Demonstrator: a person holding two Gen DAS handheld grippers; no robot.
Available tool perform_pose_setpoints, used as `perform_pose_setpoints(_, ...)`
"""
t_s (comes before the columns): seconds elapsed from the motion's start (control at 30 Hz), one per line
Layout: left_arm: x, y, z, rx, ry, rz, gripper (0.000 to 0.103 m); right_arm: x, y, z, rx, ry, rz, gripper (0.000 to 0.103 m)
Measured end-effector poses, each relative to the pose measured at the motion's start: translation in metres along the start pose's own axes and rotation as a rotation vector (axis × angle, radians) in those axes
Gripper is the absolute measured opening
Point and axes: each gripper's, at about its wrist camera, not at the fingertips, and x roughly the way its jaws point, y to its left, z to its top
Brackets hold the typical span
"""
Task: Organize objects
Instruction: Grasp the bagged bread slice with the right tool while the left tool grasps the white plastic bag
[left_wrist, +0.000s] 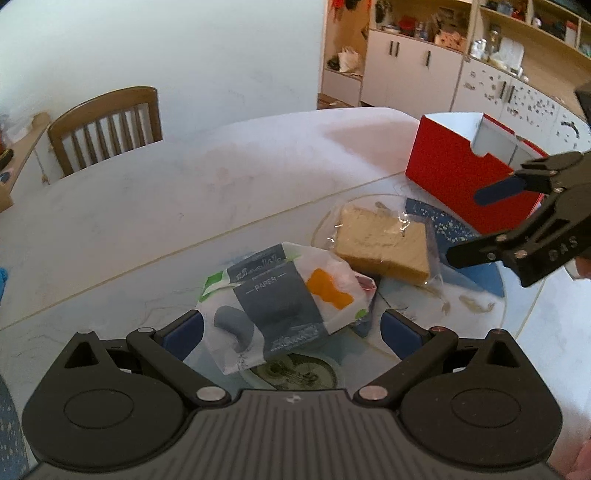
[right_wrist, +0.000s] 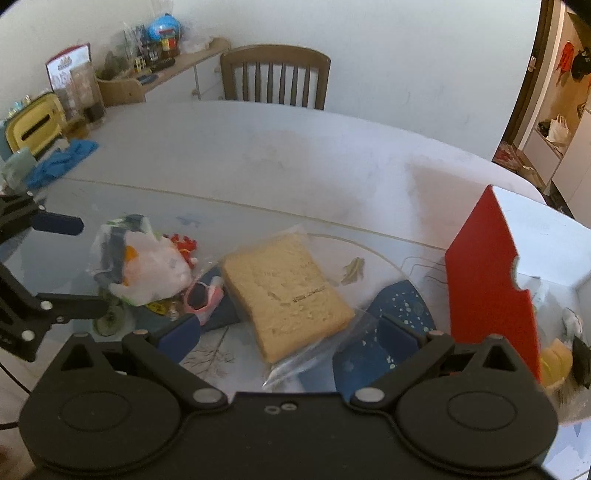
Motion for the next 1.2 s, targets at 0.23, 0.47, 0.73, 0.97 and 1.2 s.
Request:
perform_pose_setpoints(0.23,0.018,0.006,0.003,0.122,-0.005,-0.012,0.102,0.028,-0.002,0.008,-0.027,0.049,-0.018,0.102)
perform_pose_setpoints(0.47,0.031,-0.003,0.005,0.353,0.008,-0.041,0.102,0.054,-0.005,0.013,-0.055,0.111,-0.009,0.101)
perform_pose_setpoints(0.73,0.051,-0.001,0.009,0.419,0.055,-0.084,0.102,0.076,-0.004,0.018,-0.095,0.149,0.028,0.101)
perform_pose_setpoints(0.97,0.057,0.013,0.017,0.326,0.049,-0.075,0.102,0.093,-0.002,0.021,-0.083,0.166,0.040,0.101)
perform_pose_setpoints(1.2,0.056,0.023,0.020,0.239,0.032,-0.080,0.101,0.094,-0.002,0.021,-0.058,0.151,0.052,0.101)
